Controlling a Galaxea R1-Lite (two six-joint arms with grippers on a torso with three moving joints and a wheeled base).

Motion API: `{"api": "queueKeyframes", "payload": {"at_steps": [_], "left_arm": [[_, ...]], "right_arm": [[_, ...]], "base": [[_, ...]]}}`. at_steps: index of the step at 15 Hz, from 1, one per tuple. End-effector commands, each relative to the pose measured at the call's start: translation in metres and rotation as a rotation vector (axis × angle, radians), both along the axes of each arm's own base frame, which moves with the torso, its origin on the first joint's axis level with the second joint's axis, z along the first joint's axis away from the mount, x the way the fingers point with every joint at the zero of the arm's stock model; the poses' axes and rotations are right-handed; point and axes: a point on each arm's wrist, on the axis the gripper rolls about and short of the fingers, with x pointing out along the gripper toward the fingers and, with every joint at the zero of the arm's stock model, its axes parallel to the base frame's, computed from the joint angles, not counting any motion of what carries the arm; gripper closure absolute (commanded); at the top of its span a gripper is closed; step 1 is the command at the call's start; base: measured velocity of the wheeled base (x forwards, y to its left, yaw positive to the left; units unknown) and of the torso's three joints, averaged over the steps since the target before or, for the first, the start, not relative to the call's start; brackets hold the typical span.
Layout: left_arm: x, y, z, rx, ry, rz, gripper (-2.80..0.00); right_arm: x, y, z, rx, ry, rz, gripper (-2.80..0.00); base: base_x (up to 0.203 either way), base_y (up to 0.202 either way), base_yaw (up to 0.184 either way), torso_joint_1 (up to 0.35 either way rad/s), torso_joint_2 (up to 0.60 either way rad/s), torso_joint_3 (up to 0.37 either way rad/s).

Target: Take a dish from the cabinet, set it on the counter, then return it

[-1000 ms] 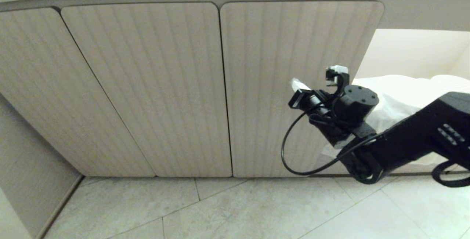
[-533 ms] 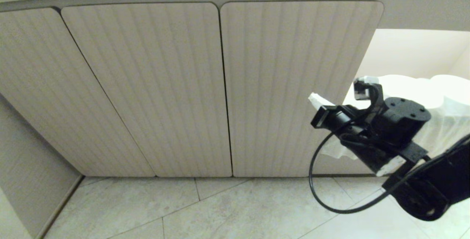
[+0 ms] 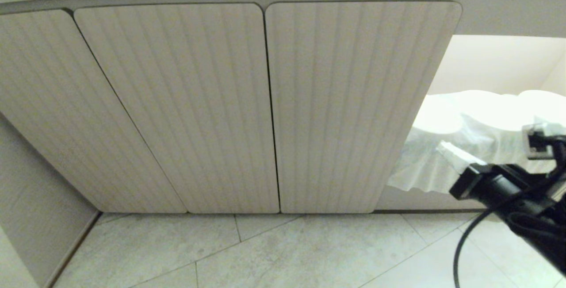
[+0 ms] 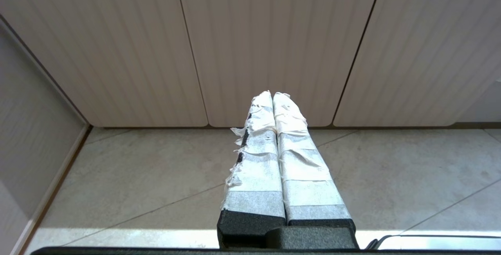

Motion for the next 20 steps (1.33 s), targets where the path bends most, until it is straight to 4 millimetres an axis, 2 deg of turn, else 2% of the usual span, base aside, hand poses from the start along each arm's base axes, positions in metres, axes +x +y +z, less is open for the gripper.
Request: {"api": "queueKeyframes", "payload": {"at_steps": [1, 5, 8, 12, 17, 18, 20], "left_arm": [[0.000, 0.000, 0.000, 0.000, 0.000, 0.000, 0.00], [0.000, 0.000, 0.000, 0.000, 0.000, 0.000, 0.00], [0.000, 0.000, 0.000, 0.000, 0.000, 0.000, 0.00], [0.000, 0.000, 0.000, 0.000, 0.000, 0.000, 0.00], [0.000, 0.000, 0.000, 0.000, 0.000, 0.000, 0.00], [0.000, 0.000, 0.000, 0.000, 0.000, 0.000, 0.00], [0.000, 0.000, 0.000, 0.000, 0.000, 0.000, 0.00]], "right_arm": [[-0.037, -0.020, 0.004, 0.009, -0.054, -0.034, 0.00], [-0.082, -0.043, 0.011, -0.034, -0.115, -0.115, 0.00], [-0.111, -0.056, 0.004, -0.134, -0.083, -0.205, 0.00], [-0.142, -0.066, -0.017, -0.227, 0.018, -0.305, 0.00], [-0.179, -0.065, -0.052, -0.323, 0.128, -0.240, 0.00], [-0.184, -0.064, -0.062, -0.355, 0.181, -0.227, 0.00], [-0.186, -0.064, -0.067, -0.383, 0.223, -0.227, 0.00]], "base": [[0.000, 0.000, 0.000, 0.000, 0.00, 0.000], [0.000, 0.000, 0.000, 0.000, 0.00, 0.000], [0.000, 0.000, 0.000, 0.000, 0.00, 0.000], [0.000, 0.000, 0.000, 0.000, 0.00, 0.000], [0.000, 0.000, 0.000, 0.000, 0.00, 0.000], [0.000, 0.000, 0.000, 0.000, 0.00, 0.000], [0.000, 0.000, 0.000, 0.000, 0.00, 0.000]]}}
